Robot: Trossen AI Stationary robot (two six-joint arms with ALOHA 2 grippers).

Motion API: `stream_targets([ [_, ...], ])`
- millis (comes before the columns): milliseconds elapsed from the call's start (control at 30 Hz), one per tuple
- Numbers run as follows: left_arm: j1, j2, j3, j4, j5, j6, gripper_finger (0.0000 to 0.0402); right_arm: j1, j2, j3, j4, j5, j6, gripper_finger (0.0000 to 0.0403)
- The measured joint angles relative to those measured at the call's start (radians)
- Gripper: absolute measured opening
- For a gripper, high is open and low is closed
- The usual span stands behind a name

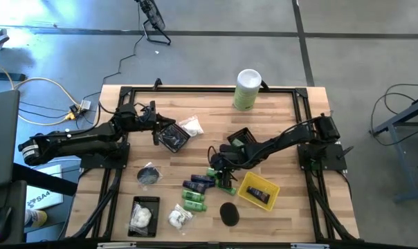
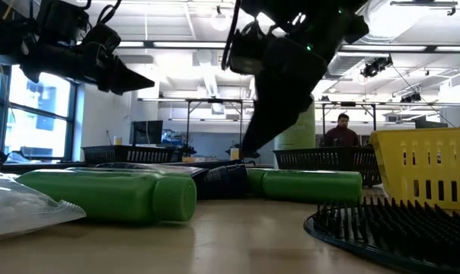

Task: Pick & Place Travel size toiletries
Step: Put the shampoo bottle into the top right black bin

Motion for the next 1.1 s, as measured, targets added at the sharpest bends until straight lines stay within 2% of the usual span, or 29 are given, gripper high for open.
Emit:
stream_targets([
  [667,0.000,0.000,0.000,-0.009,0.000,0.000,0.0000,0.000,0.022,-0.024,0.018,-0.024,0.055,0.0179],
  [867,0.000,0.000,0.000,-0.014,-0.001,-0.001,0.0000,0.007,0.022,-0.027,0.019,0.054,0.052,0.0179],
  [1100,0.000,0.000,0.000,-0.014,-0.001,-0.001,0.0000,0.011,0.033,-0.027,0.027,0.051,0.047,0.0204],
])
